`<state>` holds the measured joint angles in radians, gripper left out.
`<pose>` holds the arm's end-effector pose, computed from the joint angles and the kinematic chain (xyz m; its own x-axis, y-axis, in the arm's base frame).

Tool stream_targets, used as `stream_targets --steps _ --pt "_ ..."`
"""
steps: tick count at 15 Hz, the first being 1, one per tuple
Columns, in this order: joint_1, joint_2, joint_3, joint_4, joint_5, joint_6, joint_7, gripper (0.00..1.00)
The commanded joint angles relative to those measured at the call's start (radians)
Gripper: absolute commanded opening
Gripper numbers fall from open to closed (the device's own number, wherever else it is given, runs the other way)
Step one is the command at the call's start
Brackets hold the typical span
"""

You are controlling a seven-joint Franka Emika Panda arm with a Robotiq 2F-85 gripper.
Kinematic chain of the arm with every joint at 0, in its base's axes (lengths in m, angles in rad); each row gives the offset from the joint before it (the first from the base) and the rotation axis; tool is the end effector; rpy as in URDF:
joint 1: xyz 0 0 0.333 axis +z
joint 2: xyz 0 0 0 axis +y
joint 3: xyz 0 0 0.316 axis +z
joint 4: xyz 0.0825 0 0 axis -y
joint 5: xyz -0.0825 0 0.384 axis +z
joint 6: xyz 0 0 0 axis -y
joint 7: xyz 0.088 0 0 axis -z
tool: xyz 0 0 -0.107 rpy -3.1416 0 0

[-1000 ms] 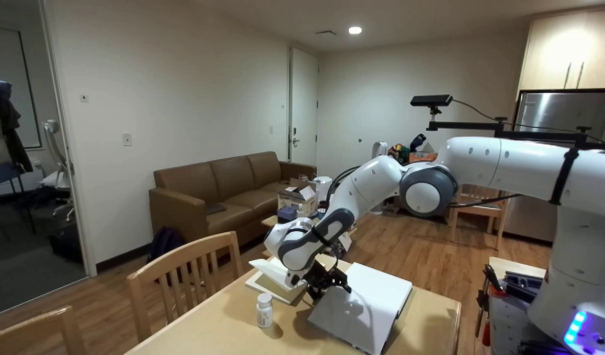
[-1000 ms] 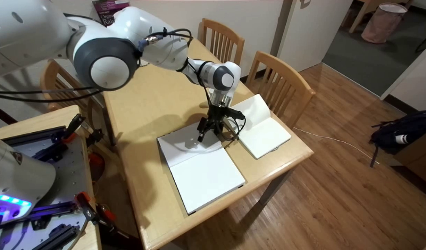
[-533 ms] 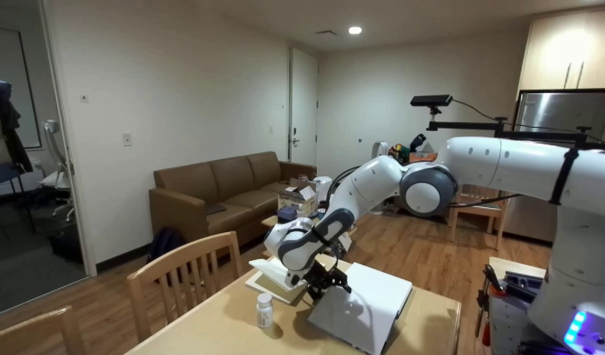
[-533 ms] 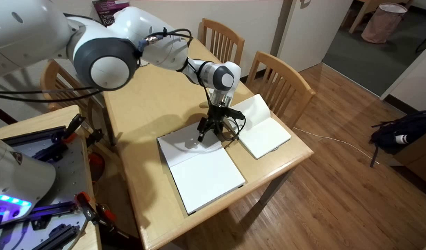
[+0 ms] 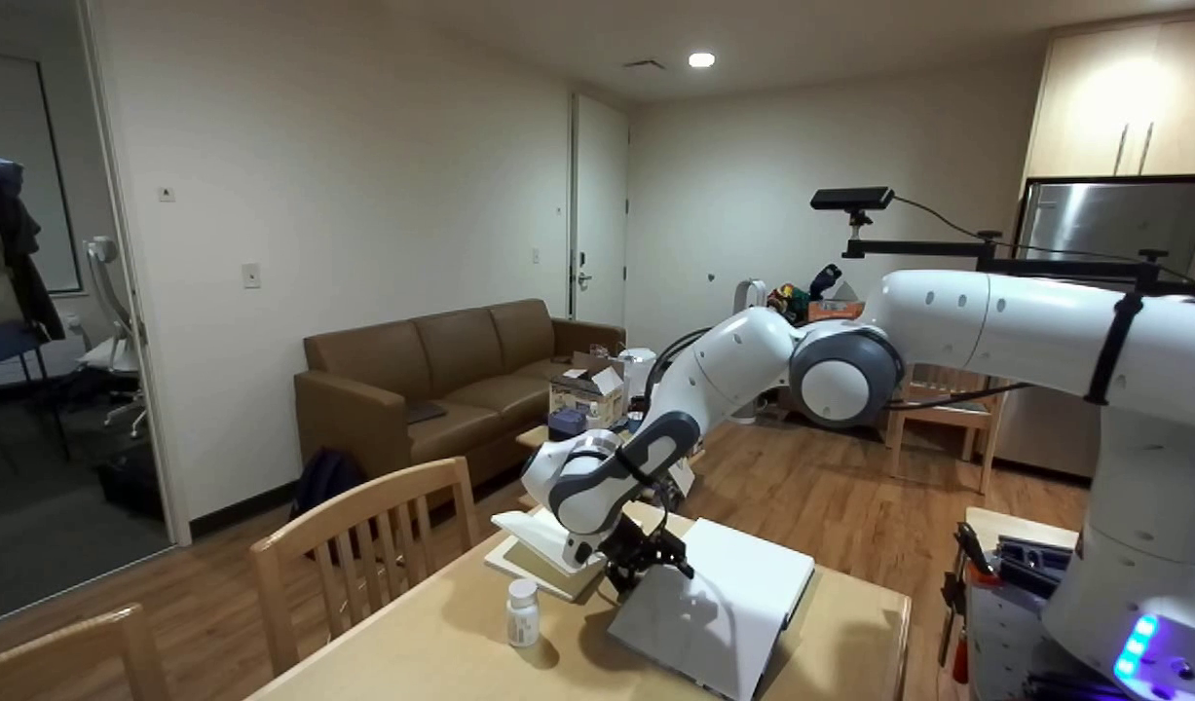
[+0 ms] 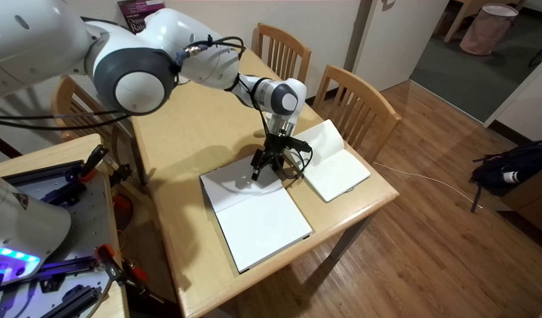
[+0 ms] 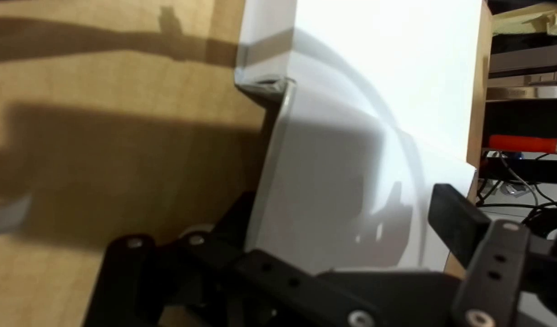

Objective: Close the open book on the left

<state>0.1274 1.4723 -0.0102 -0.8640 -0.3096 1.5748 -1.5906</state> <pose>0.6494 0.0458 -0.0588 -0.3434 0.9141 -0.2156 0.7120 0.1036 -0.6945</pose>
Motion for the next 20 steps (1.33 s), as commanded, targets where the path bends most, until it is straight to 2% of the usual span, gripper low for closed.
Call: stream_targets --steps 1,7,8,9,14,17,19,20 --pt "-0.003 0.000 0.006 0.003 -0.006 -0.003 0.002 1.00" --pt "-0.003 0.000 0.006 0.003 -0.006 -0.003 0.002 1.00" --pt "-0.003 0.000 0.006 0.003 -0.006 -0.003 0.002 0.75" --pt "-0.001 0.000 0.002 0.003 -0.010 -0.001 0.007 0.74" --pt "-0.001 0.000 -0.001 0.004 -0.011 0.003 0.013 0.41" --pt "-0.021 0.000 0.026 0.013 0.011 0.006 -0.032 0.20" --pt "-0.033 -0.002 0.044 0.016 0.022 0.008 -0.063 0.10" --pt "-0.039 -0.016 0.049 -0.004 0.030 0.018 -0.081 0.10"
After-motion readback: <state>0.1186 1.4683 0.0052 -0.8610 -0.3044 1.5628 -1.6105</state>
